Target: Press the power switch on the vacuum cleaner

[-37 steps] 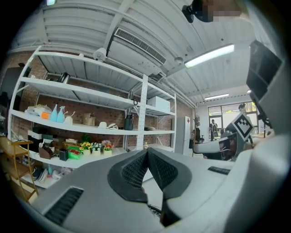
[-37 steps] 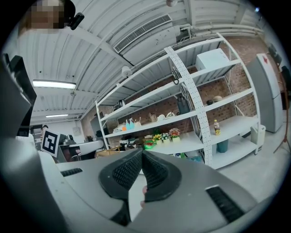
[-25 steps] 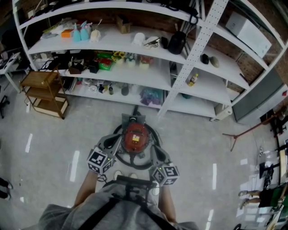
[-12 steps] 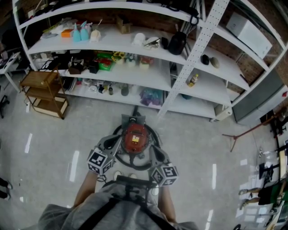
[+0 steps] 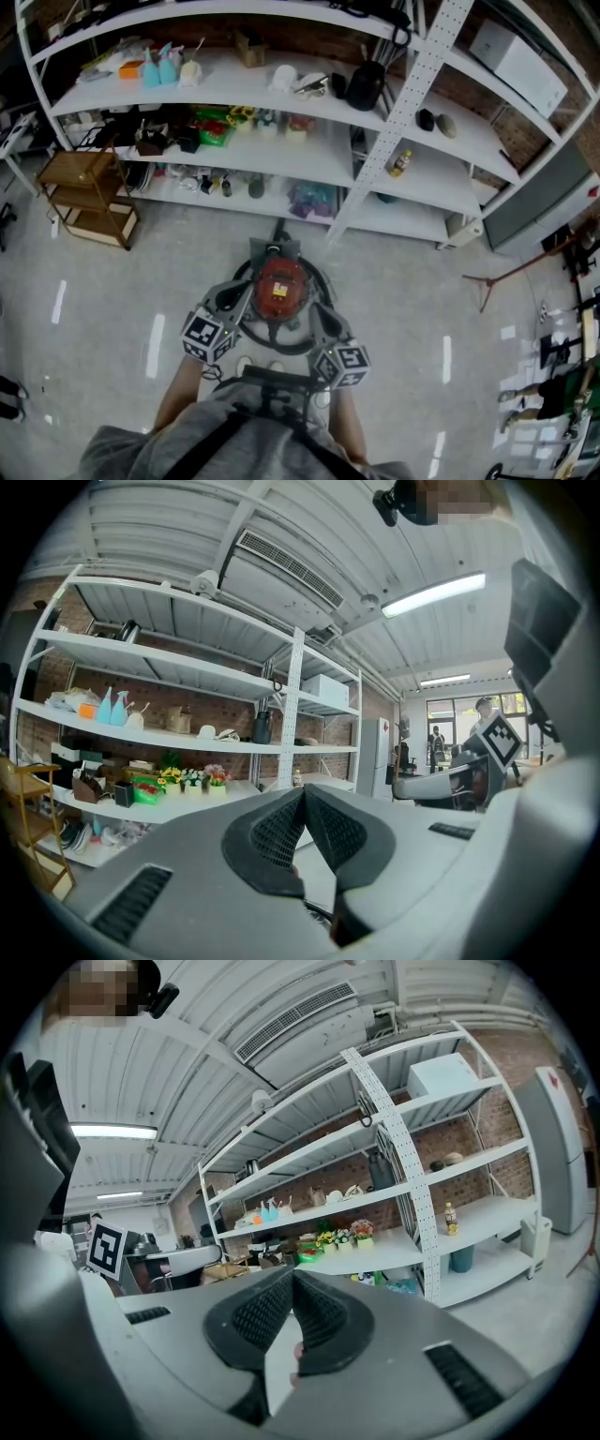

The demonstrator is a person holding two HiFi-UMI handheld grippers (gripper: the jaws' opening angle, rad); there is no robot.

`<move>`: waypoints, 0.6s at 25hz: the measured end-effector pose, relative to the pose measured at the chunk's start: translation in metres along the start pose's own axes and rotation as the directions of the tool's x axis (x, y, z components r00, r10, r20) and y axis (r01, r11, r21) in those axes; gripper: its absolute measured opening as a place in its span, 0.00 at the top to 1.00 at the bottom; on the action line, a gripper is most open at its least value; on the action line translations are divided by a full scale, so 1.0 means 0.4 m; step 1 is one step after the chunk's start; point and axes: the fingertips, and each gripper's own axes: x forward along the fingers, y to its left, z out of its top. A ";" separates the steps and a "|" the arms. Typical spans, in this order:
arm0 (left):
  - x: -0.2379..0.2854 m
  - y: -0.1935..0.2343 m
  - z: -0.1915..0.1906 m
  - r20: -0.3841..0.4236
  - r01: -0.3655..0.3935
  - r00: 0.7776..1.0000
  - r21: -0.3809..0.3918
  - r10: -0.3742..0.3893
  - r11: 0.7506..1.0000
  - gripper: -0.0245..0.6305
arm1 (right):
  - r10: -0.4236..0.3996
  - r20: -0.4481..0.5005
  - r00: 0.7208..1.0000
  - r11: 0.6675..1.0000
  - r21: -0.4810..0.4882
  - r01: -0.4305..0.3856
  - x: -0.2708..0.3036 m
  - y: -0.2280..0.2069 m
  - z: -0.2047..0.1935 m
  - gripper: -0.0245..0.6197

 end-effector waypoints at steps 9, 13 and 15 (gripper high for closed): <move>0.019 0.013 -0.003 -0.012 -0.001 1.000 -0.002 0.001 1.000 0.95 | -0.002 -0.010 1.000 1.000 -0.002 0.002 0.018 -0.020 -0.004 0.95; 0.018 0.022 -0.003 -0.014 -0.002 1.000 -0.006 0.002 1.000 0.95 | -0.002 -0.017 1.000 1.000 -0.003 0.002 0.031 -0.018 -0.002 0.95; 0.015 0.028 -0.003 -0.015 -0.008 1.000 -0.009 0.008 1.000 0.95 | 0.010 -0.020 1.000 1.000 0.006 -0.010 0.037 -0.006 0.002 0.95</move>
